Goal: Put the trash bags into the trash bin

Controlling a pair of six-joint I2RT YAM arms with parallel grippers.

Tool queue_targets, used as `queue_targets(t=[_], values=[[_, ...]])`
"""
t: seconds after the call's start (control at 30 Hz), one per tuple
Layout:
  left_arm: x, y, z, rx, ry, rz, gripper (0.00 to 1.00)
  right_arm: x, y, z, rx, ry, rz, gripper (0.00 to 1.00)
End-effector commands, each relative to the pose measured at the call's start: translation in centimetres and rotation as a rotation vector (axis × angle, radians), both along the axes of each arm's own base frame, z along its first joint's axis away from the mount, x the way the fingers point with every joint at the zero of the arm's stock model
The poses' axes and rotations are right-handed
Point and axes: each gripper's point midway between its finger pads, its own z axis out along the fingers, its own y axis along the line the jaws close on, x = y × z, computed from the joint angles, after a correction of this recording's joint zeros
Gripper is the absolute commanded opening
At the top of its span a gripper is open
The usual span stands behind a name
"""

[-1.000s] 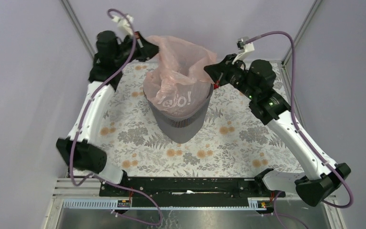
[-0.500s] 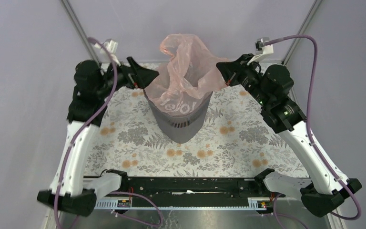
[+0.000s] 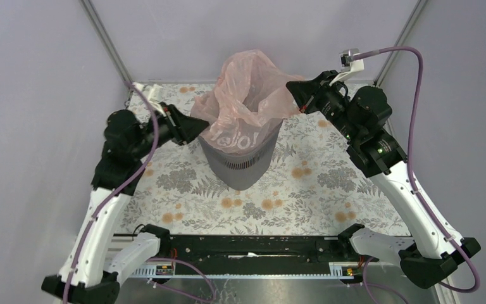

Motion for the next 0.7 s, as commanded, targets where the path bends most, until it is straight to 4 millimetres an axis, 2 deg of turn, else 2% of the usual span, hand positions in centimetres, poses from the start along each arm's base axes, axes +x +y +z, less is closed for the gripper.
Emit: queue_targets(t=[0.0,0.07,0.13,0.2,0.27,0.3,0.37,0.47,0.5,0.57,0.67], values=[[-0.5,-4.7,0.0,-0.013,-0.028,-0.173,0.34,-1.1,0.3,3.1,0.061,-0.069,0.045,0.0],[-0.8,-7.5,-0.7,0.015,-0.024,-0.213,0.34,-1.3,0.5,3.4,0.058,-0.071,0.063,0.0],[0.8,-9.6,-2.4,0.06,0.012,-0.18,0.34,-1.6,0.8,3.7,0.061,-0.075,0.081,0.0],[2.7,-10.7,-4.0,0.088,0.071,-0.143,0.34,-1.8,0.9,3.8,0.065,-0.084,0.096,0.0],[5.0,-10.7,-5.5,0.122,0.113,-0.065,0.34,-1.7,0.9,3.6,0.062,-0.081,0.094,0.0],[5.8,-10.5,-5.5,0.139,0.111,-0.033,0.35,-1.6,0.9,3.5,0.058,-0.082,0.091,0.0],[6.2,-10.2,-5.2,0.171,0.099,-0.013,0.44,-1.3,0.8,3.1,0.049,-0.077,0.078,0.0],[4.5,-9.2,-3.4,0.169,0.036,-0.034,0.69,-1.2,0.7,2.6,0.03,-0.069,0.07,0.0],[3.8,-8.6,-2.9,0.168,0.016,-0.031,0.73,-1.2,0.7,2.6,0.026,-0.072,0.07,0.0],[2.6,-6.8,-2.4,0.185,0.002,0.005,0.77,-1.1,0.5,2.5,0.017,-0.076,0.061,0.0],[1.5,-4.0,-3.3,0.238,0.056,0.091,0.79,-1.0,0.5,2.6,0.009,-0.082,0.057,0.0]])
